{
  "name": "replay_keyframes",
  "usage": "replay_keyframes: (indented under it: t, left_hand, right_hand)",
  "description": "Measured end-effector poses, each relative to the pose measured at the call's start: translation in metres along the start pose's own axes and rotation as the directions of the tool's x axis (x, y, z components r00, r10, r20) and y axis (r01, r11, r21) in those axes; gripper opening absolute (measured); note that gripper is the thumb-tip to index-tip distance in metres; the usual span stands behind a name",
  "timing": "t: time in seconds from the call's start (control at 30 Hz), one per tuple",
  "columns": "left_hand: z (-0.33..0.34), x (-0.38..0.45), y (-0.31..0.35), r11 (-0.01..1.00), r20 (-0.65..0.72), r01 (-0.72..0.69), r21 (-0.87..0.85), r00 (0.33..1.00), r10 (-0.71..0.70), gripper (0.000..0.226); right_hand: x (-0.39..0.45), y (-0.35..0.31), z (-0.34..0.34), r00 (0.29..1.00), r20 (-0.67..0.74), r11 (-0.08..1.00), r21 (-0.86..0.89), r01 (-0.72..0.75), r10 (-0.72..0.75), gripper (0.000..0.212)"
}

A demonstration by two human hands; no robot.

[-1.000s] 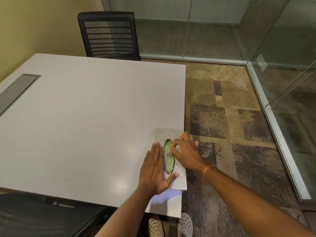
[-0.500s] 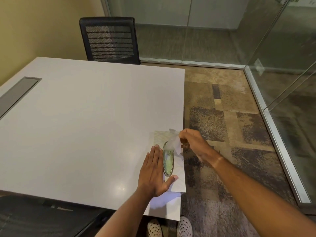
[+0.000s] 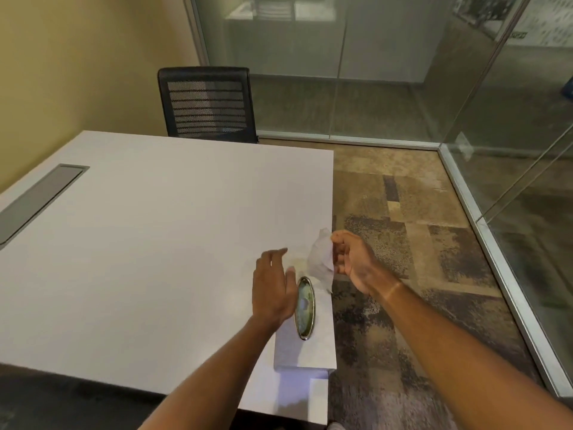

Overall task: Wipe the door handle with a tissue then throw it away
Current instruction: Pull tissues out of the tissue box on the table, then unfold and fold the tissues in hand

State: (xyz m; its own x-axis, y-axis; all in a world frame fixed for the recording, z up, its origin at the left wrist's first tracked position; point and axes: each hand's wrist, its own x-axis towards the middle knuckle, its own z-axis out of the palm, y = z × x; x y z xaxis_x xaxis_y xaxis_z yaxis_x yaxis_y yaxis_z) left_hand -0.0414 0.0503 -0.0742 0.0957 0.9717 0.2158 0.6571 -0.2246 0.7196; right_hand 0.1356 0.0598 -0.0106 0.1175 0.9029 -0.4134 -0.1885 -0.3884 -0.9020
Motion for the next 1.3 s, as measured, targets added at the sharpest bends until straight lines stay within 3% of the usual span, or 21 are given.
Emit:
replay_keyframes:
  t: [0.1,0.27,0.37,0.53,0.67,0.8,0.9,0.97,1.1,1.2,1.3]
  left_hand:
    - [-0.009,0.021,0.023,0.967,0.009,0.05,-0.25,0.999,-0.049,0.043]
    - [-0.012,0.041,0.051,0.942,0.085,-0.01,-0.336,0.996,0.041,0.037]
    - [-0.012,0.044,0.057,0.934,0.063,-0.024,-0.356,0.997,0.05,0.03]
    - [-0.013,0.05,0.06,0.914,0.032,0.027,-0.405,0.999,-0.015,0.02]
    - [-0.015,0.055,0.059,0.906,0.007,0.046,-0.42,0.999,-0.047,0.015]
    - [-0.018,0.053,0.06,0.882,-0.018,-0.037,-0.47,0.999,0.032,0.01]
    - [-0.019,0.05,0.067,0.85,0.024,0.022,-0.527,1.0,-0.012,0.019]
    - [-0.018,0.05,0.066,0.822,0.054,0.064,-0.566,0.998,-0.04,0.022]
    - [-0.018,0.051,0.065,0.725,0.14,0.199,-0.659,0.98,-0.141,0.026]
    - [-0.017,0.051,0.066,0.694,0.184,0.25,-0.675,0.968,-0.17,0.021]
    - [-0.015,0.052,0.065,0.709,0.198,0.235,-0.665,0.971,-0.136,0.02]
  right_hand:
    - [-0.002,-0.011,0.003,1.0,0.013,0.996,-0.079,0.029,-0.028,0.018]
    - [-0.008,-0.03,0.014,0.994,0.088,0.988,-0.134,0.077,-0.066,0.021]
    - [-0.007,-0.034,0.014,0.995,0.074,0.99,-0.114,0.079,-0.071,0.024]
    - [0.0,-0.036,0.008,0.999,-0.032,0.989,0.141,0.04,-0.036,0.02]
    - [0.005,-0.033,0.003,0.996,-0.091,0.917,0.397,0.029,0.008,0.027]
    - [0.004,-0.028,0.006,0.987,-0.029,0.887,0.443,-0.127,0.156,0.017]
    - [0.003,-0.025,0.007,0.95,0.078,0.902,0.297,-0.312,0.303,0.037]
    - [0.001,-0.023,0.007,0.937,0.123,0.909,0.231,-0.348,0.327,0.042]
    - [0.0,-0.022,0.008,0.971,0.133,0.944,0.24,-0.228,0.2,0.052]
    - [-0.002,-0.023,0.008,0.995,0.078,0.989,0.126,-0.077,0.067,0.023]
    - [-0.003,-0.024,0.008,0.996,0.075,0.998,0.014,0.054,-0.055,0.016]
